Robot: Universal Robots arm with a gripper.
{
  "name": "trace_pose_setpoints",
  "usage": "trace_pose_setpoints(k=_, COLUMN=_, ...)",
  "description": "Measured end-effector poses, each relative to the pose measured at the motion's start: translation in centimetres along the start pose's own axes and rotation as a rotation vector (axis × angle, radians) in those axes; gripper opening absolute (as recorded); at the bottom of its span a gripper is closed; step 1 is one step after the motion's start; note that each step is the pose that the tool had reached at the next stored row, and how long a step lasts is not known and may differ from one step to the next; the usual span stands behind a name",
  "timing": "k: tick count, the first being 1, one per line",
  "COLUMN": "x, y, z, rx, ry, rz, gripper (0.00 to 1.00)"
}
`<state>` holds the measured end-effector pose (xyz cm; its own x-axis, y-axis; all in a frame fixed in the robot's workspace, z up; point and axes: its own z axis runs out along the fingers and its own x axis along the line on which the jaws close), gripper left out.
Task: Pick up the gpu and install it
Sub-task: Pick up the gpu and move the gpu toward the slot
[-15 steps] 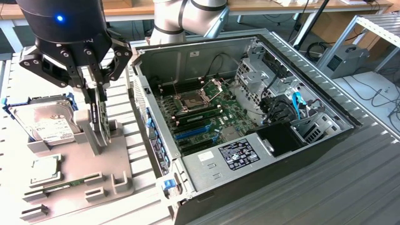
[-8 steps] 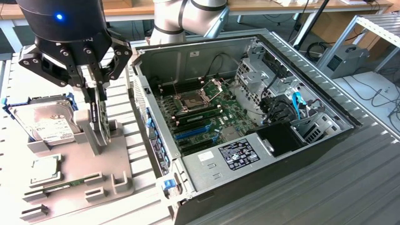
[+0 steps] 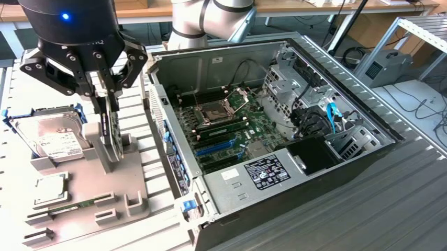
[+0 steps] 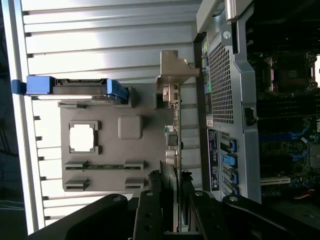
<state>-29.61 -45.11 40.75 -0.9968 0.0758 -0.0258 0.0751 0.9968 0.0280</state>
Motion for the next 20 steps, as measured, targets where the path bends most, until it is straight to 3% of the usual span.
trace_pose_setpoints(k=10, x=-0.1, y=0.08, z=-2.72, rx=0.0, ry=0.0, rz=0.0, gripper=0.26)
trace_pose_setpoints(k=12, x=-0.4, y=0.1, z=-2.78, rx=0.0006, ry=0.0, rz=0.0, gripper=0.26)
trace_pose_setpoints(k=13, x=-1.2, y=0.17, z=-2.75, rx=0.0032, ry=-0.0001, rz=0.0, gripper=0.26)
trace_pose_setpoints(k=20, x=-1.9, y=0.21, z=-2.73, rx=0.0047, ry=-0.0003, rz=0.0, gripper=0.26)
